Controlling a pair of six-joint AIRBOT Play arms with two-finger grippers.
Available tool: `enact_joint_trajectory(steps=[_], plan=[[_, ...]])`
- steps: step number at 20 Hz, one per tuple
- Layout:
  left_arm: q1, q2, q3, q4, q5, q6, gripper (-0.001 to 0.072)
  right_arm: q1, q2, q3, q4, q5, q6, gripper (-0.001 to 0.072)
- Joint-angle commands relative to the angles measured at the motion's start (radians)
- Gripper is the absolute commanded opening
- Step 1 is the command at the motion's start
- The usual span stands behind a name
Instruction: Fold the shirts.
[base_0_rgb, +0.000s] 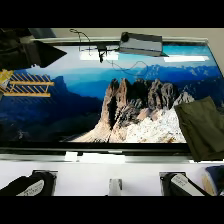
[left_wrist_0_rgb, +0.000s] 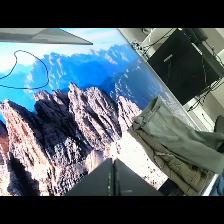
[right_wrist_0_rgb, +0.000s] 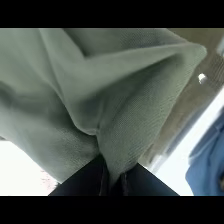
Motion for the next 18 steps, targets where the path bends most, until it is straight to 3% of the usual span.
enact_joint_trajectory(steps=[1, 2, 3, 5, 6, 9, 12, 14, 17, 18], plan=[[0.000, 0.000, 0.000, 0.000, 0.000, 0.000, 0.0034, 0.001, 0.000, -0.102, -0.056, -0.043, 0.005, 0.0026], [0.000, 0.000, 0.000, 0.000, 0.000, 0.000, 0.0034, 0.001, 0.000, -0.113, -0.073, -0.053, 0.005, 0.0039], [0.000, -0.001, 0.000, 0.000, 0.000, 0.000, 0.0034, 0.001, 0.000, -0.117, -0.084, -0.060, 0.006, 0.0133], [0.000, 0.000, 0.000, 0.000, 0.001, -0.001, 0.0034, 0.001, 0.000, -0.116, -0.083, -0.049, 0.024, 0.0629], [0.000, 0.000, 0.000, 0.000, 0.001, -0.001, 0.0034, 0.001, 0.000, -0.109, -0.084, -0.031, 0.023, 0.0679], [-0.002, -0.002, 0.000, 0.000, 0.021, -0.042, 0.0032, 0.001, 0.000, 0.017, -0.082, -0.049, -0.054, 0.0672], [-0.026, -0.017, 0.006, 0.054, 0.058, -0.058, 0.0030, 0.027, 0.001, 0.256, 0.010, -0.157, -0.082, 0.0672], [-0.086, -0.060, 0.043, 0.347, 0.059, -0.157, 0.0030, 0.141, 0.007, 0.391, 0.013, -0.238, -0.122, 0.0672], [-0.177, -0.151, 0.070, 0.970, -0.078, -0.447, 0.0034, 0.400, -0.002, 0.442, 0.014, -0.228, -0.098, 0.0673], [-0.181, -0.185, 0.069, 1.062, -0.143, -0.504, 0.0100, 0.475, -0.027, 0.442, 0.016, -0.159, -0.073, 0.0675]])
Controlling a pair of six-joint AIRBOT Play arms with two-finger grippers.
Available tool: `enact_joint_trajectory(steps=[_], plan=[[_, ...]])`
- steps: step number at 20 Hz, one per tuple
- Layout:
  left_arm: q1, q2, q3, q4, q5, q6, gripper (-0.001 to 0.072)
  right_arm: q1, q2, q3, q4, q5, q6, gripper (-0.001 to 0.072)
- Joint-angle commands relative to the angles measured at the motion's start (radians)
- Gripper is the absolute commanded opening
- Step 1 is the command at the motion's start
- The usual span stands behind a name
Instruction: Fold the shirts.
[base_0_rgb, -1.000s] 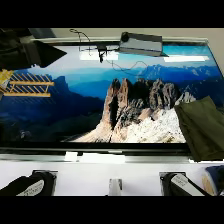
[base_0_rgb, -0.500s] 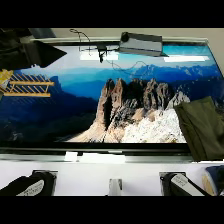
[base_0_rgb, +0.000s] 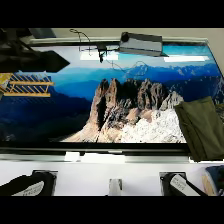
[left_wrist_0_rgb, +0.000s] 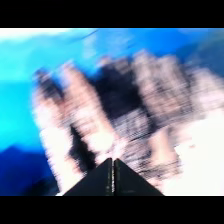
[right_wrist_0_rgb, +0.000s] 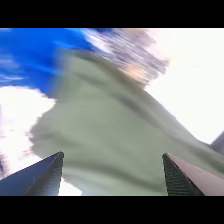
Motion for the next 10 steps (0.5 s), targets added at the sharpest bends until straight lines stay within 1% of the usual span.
enact_joint_trajectory(steps=[1, 2, 3, 4, 6, 10], plan=[[-0.045, -0.101, 0.012, 0.489, -0.171, -0.257, 0.0328, 0.253, -0.065, 0.061, 0.026, 0.121, 0.038, 0.0686], [-0.040, -0.124, -0.006, 0.484, -0.219, -0.277, 0.0597, 0.309, -0.111, 0.061, 0.053, 0.190, 0.042, 0.0691], [-0.041, -0.136, -0.037, 0.485, -0.264, -0.264, 0.0642, 0.360, -0.154, 0.061, 0.097, 0.246, 0.042, 0.0692], [-0.042, -0.135, -0.090, 0.484, -0.285, -0.246, 0.0641, 0.403, -0.189, 0.061, 0.138, 0.277, 0.043, 0.0692], [-0.040, -0.122, -0.193, 0.492, -0.287, -0.244, 0.0640, 0.472, -0.226, 0.061, 0.140, 0.283, 0.066, 0.0692], [-0.030, -0.122, -0.222, 0.496, -0.299, -0.243, 0.0640, 0.513, -0.235, 0.061, 0.122, 0.271, 0.078, 0.0683]])
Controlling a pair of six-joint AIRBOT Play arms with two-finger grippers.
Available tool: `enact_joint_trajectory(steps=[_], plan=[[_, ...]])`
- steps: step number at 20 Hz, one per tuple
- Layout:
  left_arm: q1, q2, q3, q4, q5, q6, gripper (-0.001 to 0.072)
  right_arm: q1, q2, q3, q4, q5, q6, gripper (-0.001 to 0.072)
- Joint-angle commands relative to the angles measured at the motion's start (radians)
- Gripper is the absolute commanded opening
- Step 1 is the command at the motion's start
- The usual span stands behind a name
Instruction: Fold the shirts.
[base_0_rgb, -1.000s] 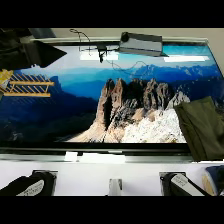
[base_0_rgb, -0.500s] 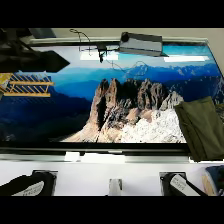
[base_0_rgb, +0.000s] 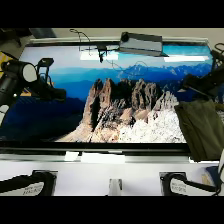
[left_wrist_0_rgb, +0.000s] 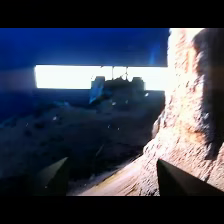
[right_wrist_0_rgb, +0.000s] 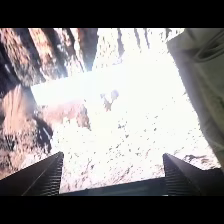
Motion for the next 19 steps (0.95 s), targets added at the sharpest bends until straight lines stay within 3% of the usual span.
enact_joint_trajectory(steps=[1, 19], plan=[[0.003, -0.004, -0.033, 0.034, -0.032, -0.011, 0.0640, 0.051, -0.022, 0.003, 0.012, 0.023, 0.014, 0.0681], [0.003, -0.021, -0.034, 0.034, -0.031, -0.012, 0.0640, 0.051, -0.020, 0.003, 0.012, 0.022, 0.014, 0.0681]])
